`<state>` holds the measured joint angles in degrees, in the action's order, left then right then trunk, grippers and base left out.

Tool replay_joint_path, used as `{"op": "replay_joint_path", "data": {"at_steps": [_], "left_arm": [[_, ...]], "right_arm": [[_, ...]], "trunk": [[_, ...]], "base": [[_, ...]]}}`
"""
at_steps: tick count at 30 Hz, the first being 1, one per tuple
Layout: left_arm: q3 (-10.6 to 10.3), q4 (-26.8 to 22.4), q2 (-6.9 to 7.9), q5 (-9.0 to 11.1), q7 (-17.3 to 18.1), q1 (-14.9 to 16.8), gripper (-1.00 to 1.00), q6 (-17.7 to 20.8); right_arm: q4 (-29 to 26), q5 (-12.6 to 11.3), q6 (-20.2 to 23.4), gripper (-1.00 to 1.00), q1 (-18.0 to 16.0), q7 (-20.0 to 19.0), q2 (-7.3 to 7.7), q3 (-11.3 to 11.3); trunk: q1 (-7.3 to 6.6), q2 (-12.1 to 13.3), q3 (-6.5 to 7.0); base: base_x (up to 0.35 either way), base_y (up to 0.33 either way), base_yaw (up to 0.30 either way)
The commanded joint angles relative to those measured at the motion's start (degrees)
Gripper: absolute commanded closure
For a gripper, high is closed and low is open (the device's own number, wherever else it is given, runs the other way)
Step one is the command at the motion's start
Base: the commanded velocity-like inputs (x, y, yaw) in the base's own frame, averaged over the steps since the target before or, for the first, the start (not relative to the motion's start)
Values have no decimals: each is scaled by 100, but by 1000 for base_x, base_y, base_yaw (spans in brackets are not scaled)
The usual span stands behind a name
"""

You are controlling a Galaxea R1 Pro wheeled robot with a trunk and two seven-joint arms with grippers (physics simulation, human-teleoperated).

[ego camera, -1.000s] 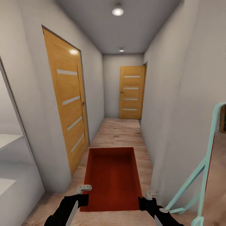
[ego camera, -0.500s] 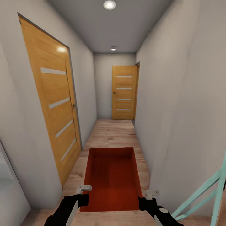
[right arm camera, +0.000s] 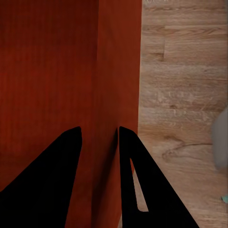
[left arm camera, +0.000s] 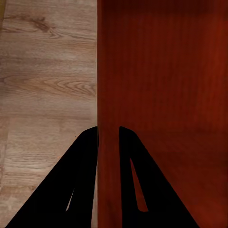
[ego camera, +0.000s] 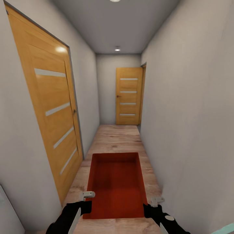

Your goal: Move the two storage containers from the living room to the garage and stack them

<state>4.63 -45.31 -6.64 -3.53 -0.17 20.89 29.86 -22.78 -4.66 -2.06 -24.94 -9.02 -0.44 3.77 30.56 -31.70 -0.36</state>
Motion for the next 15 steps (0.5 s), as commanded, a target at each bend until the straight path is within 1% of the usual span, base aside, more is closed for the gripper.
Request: {"op": "replay_joint_path", "data": {"at_steps": [1, 9, 15], "left_arm": [[38, -92, 92, 46, 35, 3, 100, -120], [38, -92, 92, 49, 35, 3, 100, -121], [38, -91, 92, 53, 35, 3, 100, -121]], "right_arm": [[19, -52, -22, 100, -2, -240, 10, 9], [19, -52, -22, 100, -2, -300, 11, 9], [19, -44, -22, 100, -2, -303, 10, 9]], "trunk": [[5, -5, -4], [5, -5, -4], [5, -5, -4]], "base": [[320, 97, 0], [320, 91, 0], [320, 14, 0]]}}
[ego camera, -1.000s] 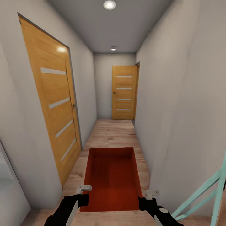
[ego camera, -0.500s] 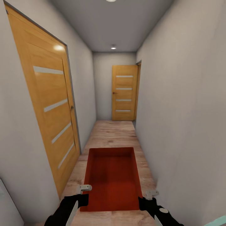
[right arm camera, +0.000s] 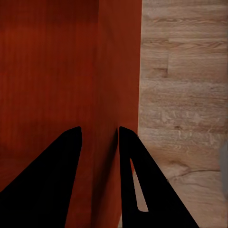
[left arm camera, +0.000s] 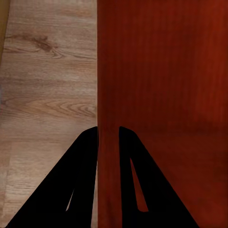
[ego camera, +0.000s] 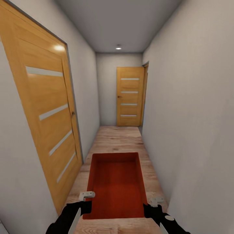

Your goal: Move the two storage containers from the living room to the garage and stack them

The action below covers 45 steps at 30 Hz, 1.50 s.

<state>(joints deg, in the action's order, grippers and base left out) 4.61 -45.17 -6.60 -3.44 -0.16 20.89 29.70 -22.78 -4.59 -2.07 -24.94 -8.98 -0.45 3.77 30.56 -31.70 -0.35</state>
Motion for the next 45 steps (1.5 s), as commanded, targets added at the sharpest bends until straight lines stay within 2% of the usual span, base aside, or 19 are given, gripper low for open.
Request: {"op": "replay_joint_path", "data": {"at_steps": [1, 45], "left_arm": [[40, -105, 89, 44, 34, 3, 100, -105], [40, -101, 89, 37, 34, 3, 100, -105]], "right_arm": [[19, -51, -22, 100, -2, -307, 11, 9], [19, -55, -13, 100, -2, -306, 10, 18]], "trunk": [[5, -5, -4], [5, -5, -4]], "base": [[321, 1, 0], [322, 0, -10]]}}
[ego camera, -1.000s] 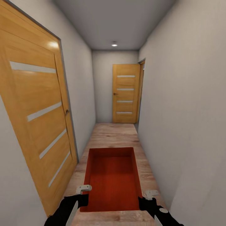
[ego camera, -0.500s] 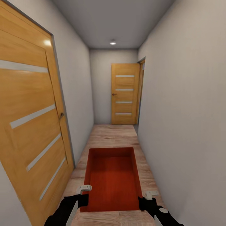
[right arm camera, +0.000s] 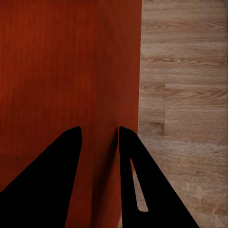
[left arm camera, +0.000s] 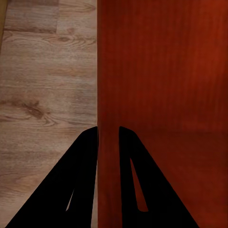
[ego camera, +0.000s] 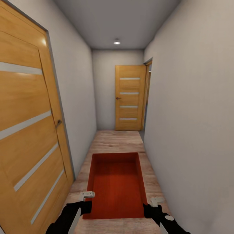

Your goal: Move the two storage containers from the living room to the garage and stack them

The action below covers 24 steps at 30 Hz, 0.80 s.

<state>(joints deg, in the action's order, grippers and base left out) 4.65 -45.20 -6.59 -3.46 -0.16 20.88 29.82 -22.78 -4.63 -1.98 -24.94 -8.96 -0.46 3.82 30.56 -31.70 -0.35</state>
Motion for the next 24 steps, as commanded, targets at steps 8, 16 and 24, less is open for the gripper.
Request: {"op": "replay_joint_path", "data": {"at_steps": [8, 16, 24], "left_arm": [[36, -95, 88, 38, 34, 2, 100, -117], [36, -94, 88, 38, 34, 3, 100, -117], [36, -99, 88, 38, 34, 3, 100, -117]], "right_arm": [[19, -50, -21, 100, -2, -308, 12, 13], [19, -52, -21, 100, -2, -308, 12, 11], [19, -49, -21, 100, -2, -301, 13, 13]], "trunk": [[5, -5, -4], [5, -5, -4], [5, -5, -4]], "base": [[323, 0, 0], [323, 0, 0], [323, 0, 0]]}}
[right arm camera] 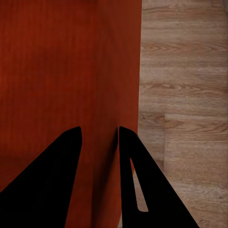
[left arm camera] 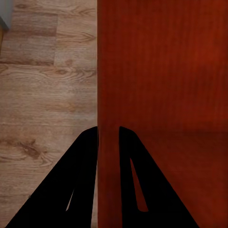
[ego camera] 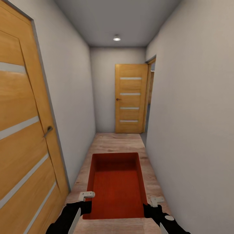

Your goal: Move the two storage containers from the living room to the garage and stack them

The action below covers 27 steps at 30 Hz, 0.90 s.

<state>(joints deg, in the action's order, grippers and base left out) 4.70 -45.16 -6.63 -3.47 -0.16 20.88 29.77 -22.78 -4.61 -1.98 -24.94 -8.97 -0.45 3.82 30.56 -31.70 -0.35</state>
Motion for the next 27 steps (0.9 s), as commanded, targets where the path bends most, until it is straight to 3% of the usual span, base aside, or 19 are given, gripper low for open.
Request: {"op": "replay_joint_path", "data": {"at_steps": [1, 27], "left_arm": [[30, -100, 91, 39, 34, 3, 100, -112], [30, -99, 91, 39, 34, 3, 100, -112]], "right_arm": [[20, -50, -21, 100, -2, -299, 10, 12], [20, -50, -21, 100, -2, -300, 10, 13]], "trunk": [[5, -5, -4], [5, -5, -4]], "base": [[323, 0, 0], [323, 0, 0]]}}
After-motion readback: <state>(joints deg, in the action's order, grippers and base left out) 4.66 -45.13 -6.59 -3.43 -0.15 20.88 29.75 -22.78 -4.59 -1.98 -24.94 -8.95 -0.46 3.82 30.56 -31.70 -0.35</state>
